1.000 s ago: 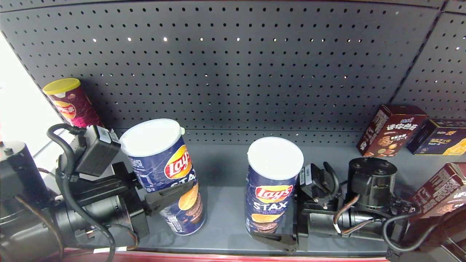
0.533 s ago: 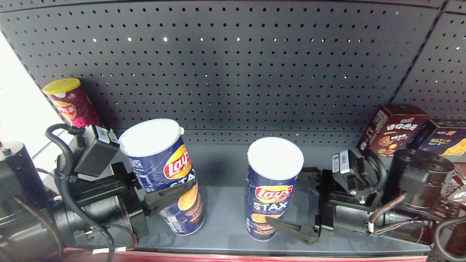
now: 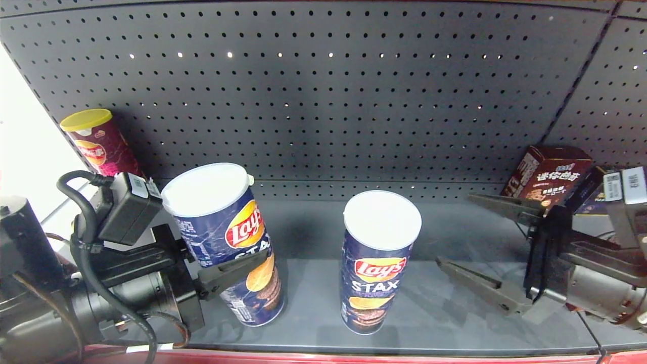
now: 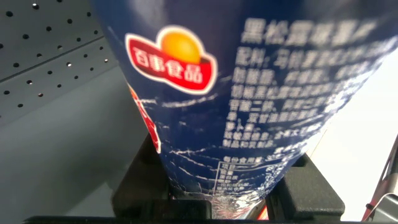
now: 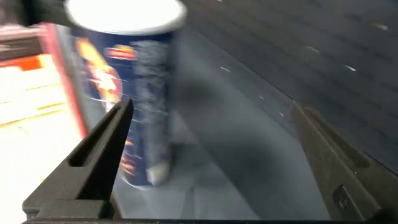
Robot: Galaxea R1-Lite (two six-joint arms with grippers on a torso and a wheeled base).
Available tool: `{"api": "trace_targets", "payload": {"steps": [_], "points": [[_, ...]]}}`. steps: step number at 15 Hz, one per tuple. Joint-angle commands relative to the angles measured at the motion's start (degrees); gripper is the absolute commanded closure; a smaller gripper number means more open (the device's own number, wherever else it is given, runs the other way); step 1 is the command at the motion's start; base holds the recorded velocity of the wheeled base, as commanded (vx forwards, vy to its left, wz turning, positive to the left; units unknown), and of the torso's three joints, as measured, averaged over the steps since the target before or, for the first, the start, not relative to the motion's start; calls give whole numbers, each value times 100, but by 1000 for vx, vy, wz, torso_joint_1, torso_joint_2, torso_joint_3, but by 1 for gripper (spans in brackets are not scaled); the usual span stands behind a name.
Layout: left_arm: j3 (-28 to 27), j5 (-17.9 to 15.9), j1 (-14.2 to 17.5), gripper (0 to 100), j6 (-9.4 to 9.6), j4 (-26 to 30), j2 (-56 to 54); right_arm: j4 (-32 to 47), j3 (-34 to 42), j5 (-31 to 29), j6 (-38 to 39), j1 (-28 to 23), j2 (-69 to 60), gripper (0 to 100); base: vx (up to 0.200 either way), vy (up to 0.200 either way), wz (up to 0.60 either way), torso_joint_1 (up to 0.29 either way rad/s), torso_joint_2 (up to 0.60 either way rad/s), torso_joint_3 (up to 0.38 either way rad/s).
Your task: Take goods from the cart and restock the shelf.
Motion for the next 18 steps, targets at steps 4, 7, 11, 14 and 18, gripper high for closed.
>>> {"api": "trace_targets", "payload": {"steps": [4,7,11,14,18], "points": [[20,-1,-17,100,1,-2,-80,2564,313,-1922,-36,-100,-3157,0,0,0,0,0,0,0],[82,-1,-17,100,10,-2,-133,4006,542,-2028,-18,-126,-4660,0,0,0,0,0,0,0],[82,-1,-8,100,28,-2,-142,5464,1104,-2133,210,-469,-6462,0,0,0,0,0,0,0],[135,-1,-17,100,36,-2,-247,5649,1772,-2186,755,-522,-7517,0,0,0,0,0,0,0],[143,-1,-52,100,45,-2,-247,5517,2300,-2625,817,-539,-7517,0,0,0,0,0,0,0]]}}
